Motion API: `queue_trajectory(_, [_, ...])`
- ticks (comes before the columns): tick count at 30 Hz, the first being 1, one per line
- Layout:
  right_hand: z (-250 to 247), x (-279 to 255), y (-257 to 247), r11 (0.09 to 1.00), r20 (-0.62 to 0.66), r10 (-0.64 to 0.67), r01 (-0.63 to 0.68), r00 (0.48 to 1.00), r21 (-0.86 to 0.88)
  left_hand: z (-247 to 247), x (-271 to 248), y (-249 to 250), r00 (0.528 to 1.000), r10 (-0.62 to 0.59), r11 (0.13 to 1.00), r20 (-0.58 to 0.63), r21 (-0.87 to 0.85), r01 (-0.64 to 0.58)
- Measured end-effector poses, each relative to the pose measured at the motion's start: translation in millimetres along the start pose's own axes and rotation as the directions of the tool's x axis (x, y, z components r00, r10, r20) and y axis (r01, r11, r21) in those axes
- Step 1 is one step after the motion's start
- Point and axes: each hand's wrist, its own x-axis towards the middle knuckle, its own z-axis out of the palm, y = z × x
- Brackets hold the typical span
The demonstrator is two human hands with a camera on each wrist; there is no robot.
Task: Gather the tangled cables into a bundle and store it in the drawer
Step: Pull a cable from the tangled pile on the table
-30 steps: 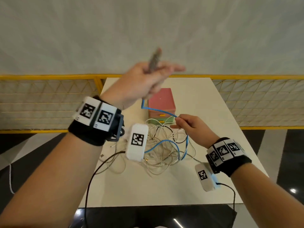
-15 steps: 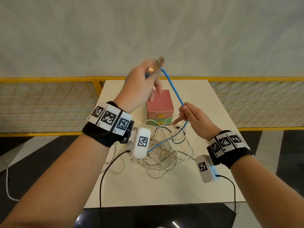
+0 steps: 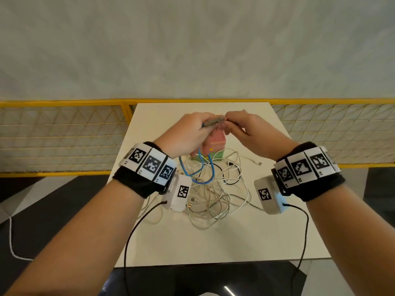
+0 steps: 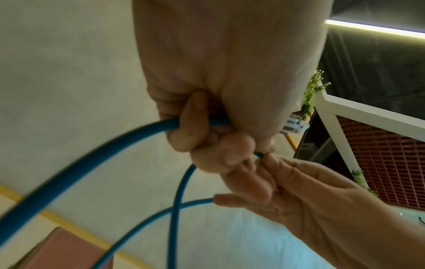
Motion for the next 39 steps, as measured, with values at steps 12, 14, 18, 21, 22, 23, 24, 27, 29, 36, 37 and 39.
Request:
queue_trajectory(12, [-13.2, -18.0, -13.5, 0.999, -0.124, 0.049, -0.047, 0.991, 0.024, -48.5, -7.6, 5.1, 0.863, -0.039, 0.937, -0.503, -0.318, -0.143])
queue_trajectory(14, [-27.0, -24.8, -37.8, 0.997, -0.066, 0.058, -0.061, 0.996, -0.047, -54.2, -11.3, 6.6, 0.88, -0.087, 0.866, -0.467, -0.472, -0.165])
queue_trajectory(18, [-45.7, -44.4, -81.7, 0.992, 0.168, 0.091, -0.076, 0.982, -0.097, -58.3, -14.7, 20.4, 0.943, -0.158, 0.715, -0.292, -0.692, -0.095])
queue_trajectory(21, [-48.1, -54.0, -96.9, 0.991, 0.307, 0.11, -0.082, 0.945, -0.103, -48.2, -23.0, 29.0, 0.974, -0.064, 0.721, -0.217, -0.685, -0.106])
queue_trajectory(22, [-47.1, -55.4, -96.5, 0.991, 0.289, 0.105, -0.076, 0.951, -0.11, -44.1, -26.4, 32.2, 0.98, -0.011, 0.738, -0.198, -0.663, -0.126])
queue_trajectory(23, [-45.1, -56.3, -95.2, 0.991, 0.245, 0.094, -0.067, 0.965, -0.114, -40.5, -29.5, 35.3, 0.984, 0.04, 0.762, -0.172, -0.632, -0.141])
queue_trajectory(24, [-42.0, -57.1, -92.9, 0.993, 0.189, 0.075, -0.055, 0.979, -0.107, -37.2, -33.0, 39.8, 0.987, 0.077, 0.789, -0.142, -0.597, -0.148])
queue_trajectory(27, [-27.6, -58.2, -85.7, 0.998, 0.095, 0.048, -0.051, 0.994, 0.024, -29.1, -42.3, 53.9, 0.988, 0.149, 0.834, -0.036, -0.532, -0.145])
queue_trajectory(29, [-16.6, -58.1, -82.9, 0.984, 0.087, 0.058, -0.072, 0.995, 0.161, -23.4, -49.3, 61.6, 0.987, 0.159, 0.842, 0.026, -0.525, -0.122])
queue_trajectory(36, [2.4, -60.1, -86.5, 0.838, 0.009, 0.053, -0.05, 0.999, 0.544, -7.1, -61.9, 63.8, 0.985, 0.173, 0.853, 0.019, -0.502, -0.14])
queue_trajectory(37, [4.9, -59.5, -87.4, 0.823, -0.002, 0.052, -0.042, 0.999, 0.566, -5.3, -62.5, 63.4, 0.985, 0.169, 0.865, -0.01, -0.477, -0.154])
queue_trajectory(39, [13.5, -57.9, -83.8, 0.813, -0.022, 0.053, -0.03, 0.998, 0.582, -2.8, -61.4, 63.4, 0.982, 0.144, 0.87, -0.121, -0.457, -0.184])
